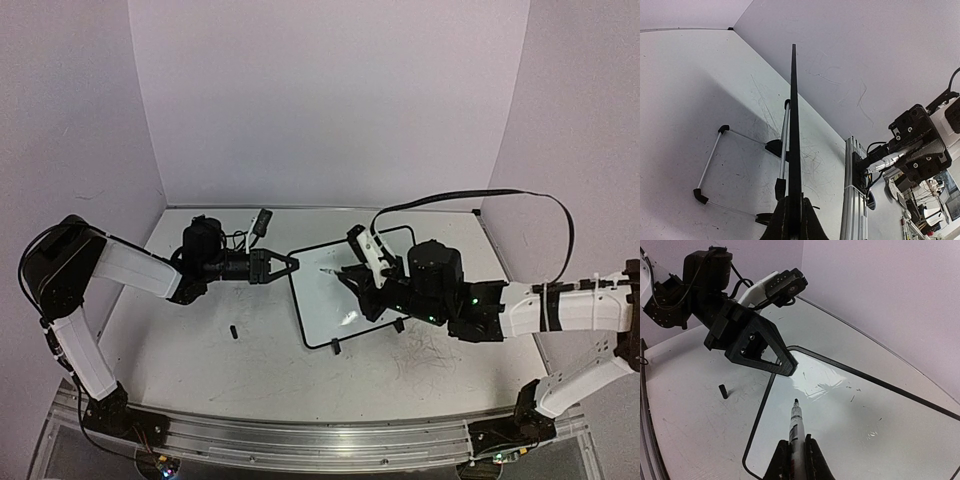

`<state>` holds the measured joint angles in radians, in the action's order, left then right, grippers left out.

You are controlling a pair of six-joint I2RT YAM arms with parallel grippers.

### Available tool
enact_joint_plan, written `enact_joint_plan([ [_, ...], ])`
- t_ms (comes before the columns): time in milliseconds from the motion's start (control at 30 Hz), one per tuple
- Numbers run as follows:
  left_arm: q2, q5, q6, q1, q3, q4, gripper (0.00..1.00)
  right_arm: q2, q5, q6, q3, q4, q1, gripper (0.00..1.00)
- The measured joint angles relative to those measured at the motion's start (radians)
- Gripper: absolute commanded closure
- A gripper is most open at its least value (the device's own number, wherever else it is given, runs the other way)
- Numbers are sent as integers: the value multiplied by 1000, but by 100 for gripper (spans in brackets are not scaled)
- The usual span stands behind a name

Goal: Write a sentence on the whiteboard

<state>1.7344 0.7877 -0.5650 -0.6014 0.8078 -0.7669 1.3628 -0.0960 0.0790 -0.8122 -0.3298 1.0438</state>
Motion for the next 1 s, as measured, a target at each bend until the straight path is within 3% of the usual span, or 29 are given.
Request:
enact_joint_plan([
  [1000,23,29,19,1,43,42,100,69,-172,-1,83,-196,61,100],
])
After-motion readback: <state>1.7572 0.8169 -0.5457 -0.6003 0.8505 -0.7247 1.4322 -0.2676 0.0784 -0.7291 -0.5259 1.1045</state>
